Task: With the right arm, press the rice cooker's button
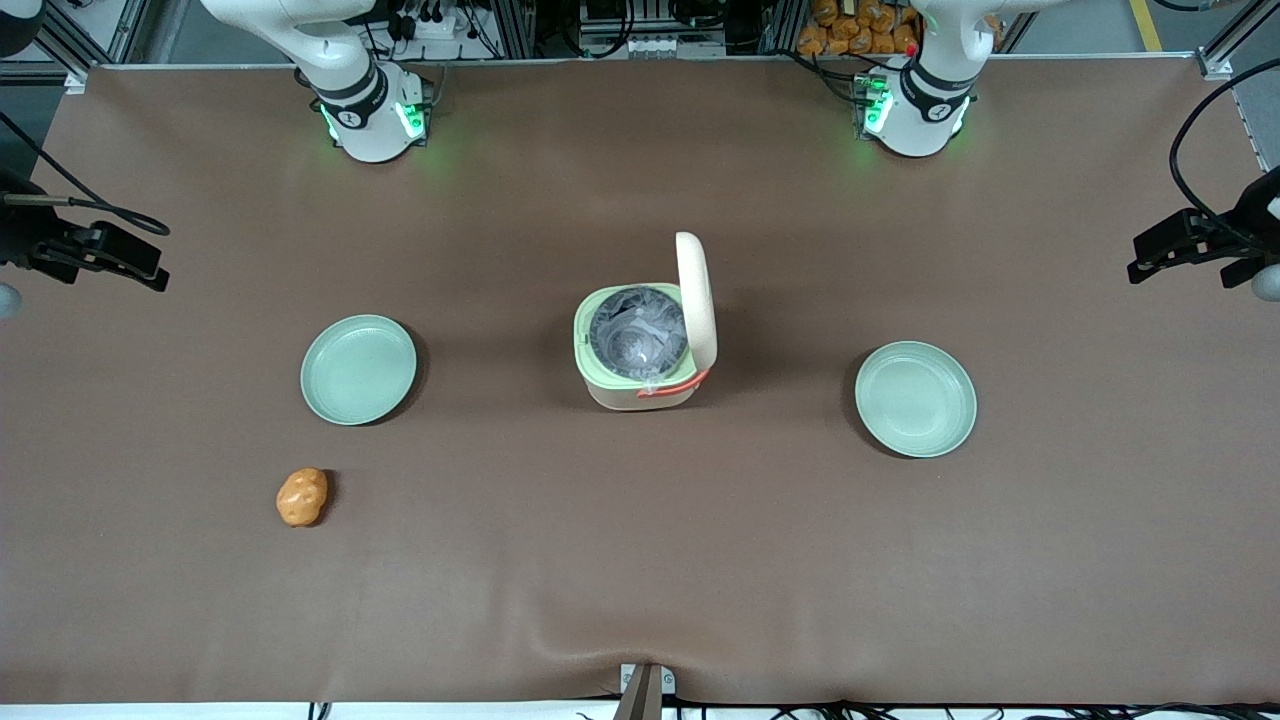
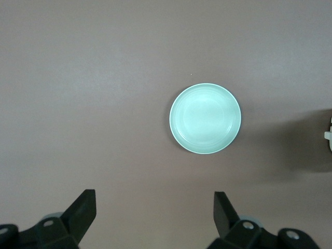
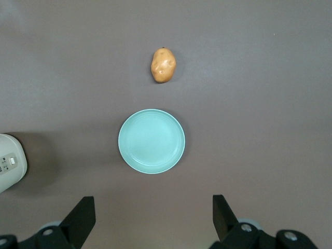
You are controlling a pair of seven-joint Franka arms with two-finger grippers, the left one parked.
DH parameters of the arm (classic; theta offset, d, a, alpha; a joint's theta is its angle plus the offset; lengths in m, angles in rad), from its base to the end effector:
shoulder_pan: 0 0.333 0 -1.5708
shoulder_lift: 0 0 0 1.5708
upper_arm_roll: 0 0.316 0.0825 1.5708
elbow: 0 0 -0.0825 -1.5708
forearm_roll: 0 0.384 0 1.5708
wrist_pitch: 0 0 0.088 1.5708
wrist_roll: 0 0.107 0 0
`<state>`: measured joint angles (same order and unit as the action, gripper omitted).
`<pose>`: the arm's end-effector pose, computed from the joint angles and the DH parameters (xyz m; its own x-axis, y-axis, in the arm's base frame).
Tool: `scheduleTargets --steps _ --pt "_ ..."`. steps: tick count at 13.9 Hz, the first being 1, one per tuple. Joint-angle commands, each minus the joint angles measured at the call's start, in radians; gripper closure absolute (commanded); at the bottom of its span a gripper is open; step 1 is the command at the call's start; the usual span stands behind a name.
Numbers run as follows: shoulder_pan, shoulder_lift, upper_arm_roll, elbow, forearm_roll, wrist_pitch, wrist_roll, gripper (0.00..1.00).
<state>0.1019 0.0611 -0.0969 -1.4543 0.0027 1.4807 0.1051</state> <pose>0.5646 0.0050 0.6372 0.9944 -0.0997 -0.0339 -0.0995 -0.9950 0.0068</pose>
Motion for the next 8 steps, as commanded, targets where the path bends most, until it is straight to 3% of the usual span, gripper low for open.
scheduleTargets --steps 1,8 --pt "-0.014 -0.113 0.022 -0.154 0.016 0.067 -0.008 0.0" --pt "-0.01 -0.168 0.023 -0.199 0.014 0.07 -0.025 0.0"
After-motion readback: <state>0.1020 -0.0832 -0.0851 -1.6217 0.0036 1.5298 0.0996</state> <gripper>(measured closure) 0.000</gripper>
